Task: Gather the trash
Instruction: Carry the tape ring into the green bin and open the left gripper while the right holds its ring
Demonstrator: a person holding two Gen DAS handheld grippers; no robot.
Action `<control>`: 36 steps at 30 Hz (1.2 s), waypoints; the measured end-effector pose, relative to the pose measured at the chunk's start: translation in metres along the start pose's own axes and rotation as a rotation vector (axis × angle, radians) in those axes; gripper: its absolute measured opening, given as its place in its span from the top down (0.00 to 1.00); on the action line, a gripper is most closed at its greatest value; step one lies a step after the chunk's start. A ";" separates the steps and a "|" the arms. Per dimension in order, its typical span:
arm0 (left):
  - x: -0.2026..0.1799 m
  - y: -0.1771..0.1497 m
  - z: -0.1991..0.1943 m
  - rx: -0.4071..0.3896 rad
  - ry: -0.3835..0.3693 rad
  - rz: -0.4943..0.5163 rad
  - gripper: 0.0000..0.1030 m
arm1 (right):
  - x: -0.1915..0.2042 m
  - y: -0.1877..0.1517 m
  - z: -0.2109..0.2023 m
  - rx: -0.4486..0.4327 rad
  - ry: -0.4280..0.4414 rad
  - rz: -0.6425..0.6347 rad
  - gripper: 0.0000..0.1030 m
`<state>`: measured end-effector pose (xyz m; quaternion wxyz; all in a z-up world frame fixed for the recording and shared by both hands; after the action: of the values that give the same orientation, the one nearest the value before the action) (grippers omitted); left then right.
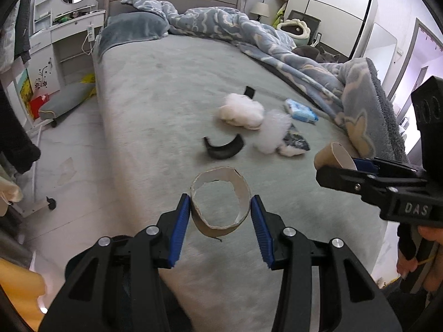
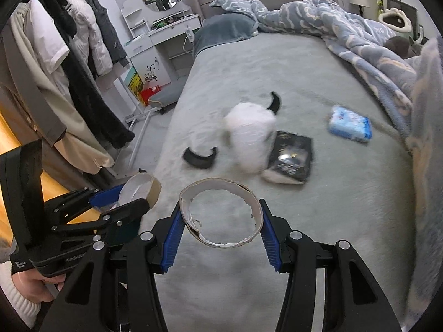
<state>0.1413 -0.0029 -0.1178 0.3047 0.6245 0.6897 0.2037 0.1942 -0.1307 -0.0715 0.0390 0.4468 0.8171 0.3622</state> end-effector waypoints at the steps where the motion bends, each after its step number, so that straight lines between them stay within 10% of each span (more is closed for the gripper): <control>1: 0.004 -0.002 -0.001 0.002 0.006 0.001 0.54 | 0.007 -0.001 0.001 0.001 0.004 0.000 0.49; 36: 0.179 -0.117 0.018 0.353 0.098 -0.284 0.53 | 0.181 -0.006 0.076 0.108 0.166 -0.137 0.49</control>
<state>0.0612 0.1558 -0.2380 0.1827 0.5541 0.8096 0.0650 0.1108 0.0469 -0.0843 -0.0282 0.3598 0.8646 0.3497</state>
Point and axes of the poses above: each gripper's, at about its wrist camera, not at the fingertips, and z roughly the way its jaws point, x to its left, y to its top, the point moved 6 cm from there along z, roughly the way its jaws point
